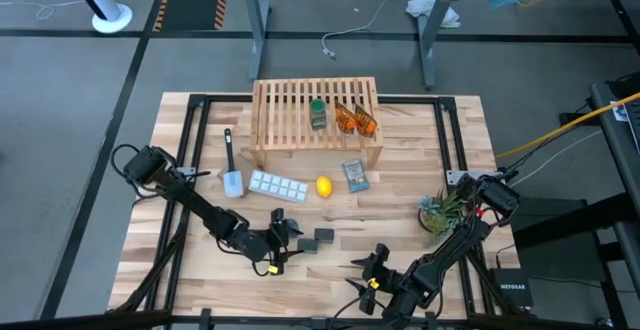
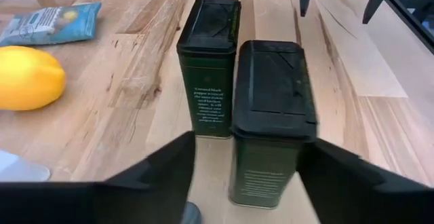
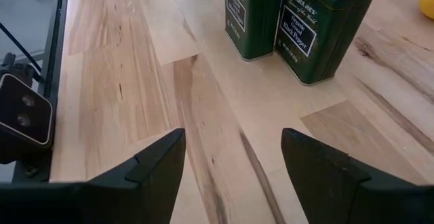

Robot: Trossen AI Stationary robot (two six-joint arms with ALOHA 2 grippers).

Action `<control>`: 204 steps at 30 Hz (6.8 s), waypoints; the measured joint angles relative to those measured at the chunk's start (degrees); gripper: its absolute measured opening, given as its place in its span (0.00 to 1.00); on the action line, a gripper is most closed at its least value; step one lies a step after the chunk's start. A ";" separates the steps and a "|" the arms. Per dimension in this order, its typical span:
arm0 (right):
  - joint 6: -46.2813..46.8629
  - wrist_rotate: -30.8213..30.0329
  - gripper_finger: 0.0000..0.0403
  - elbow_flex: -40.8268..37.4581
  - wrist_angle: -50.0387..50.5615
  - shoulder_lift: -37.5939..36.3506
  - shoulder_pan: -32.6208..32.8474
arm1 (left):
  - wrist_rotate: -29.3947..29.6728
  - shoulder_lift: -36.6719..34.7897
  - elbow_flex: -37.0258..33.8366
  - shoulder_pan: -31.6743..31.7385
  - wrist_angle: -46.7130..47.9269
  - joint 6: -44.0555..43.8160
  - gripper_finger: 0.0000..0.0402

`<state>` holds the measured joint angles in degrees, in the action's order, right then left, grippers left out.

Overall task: Shelf spices
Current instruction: Put the left green seasoning container on the shelf, then put the green seasoning container on the shelf

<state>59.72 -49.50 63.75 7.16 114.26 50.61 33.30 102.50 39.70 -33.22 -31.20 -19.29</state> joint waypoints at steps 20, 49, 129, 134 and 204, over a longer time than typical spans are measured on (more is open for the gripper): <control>0.02 0.02 0.62 0.00 -0.05 0.00 0.02 | 0.06 -0.05 -0.04 -1.45 -7.02 9.72 0.25; 0.48 -0.52 0.62 -0.01 -1.16 0.00 0.00 | 0.35 -51.39 -0.02 22.70 24.03 25.59 0.25; 1.92 -3.43 0.62 0.00 -4.11 0.00 0.00 | -45.48 -45.70 0.07 63.34 16.64 15.03 0.52; 1.78 -3.35 0.62 0.00 -4.09 0.00 -0.01 | -50.64 -50.74 0.07 53.54 32.81 14.17 0.52; 0.00 0.66 0.62 0.00 -4.09 0.00 0.00 | -20.04 -5.79 -5.31 11.14 -7.89 8.11 0.52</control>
<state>59.72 -48.84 63.75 3.07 114.26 50.61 13.26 96.71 34.39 -22.08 -39.09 -11.18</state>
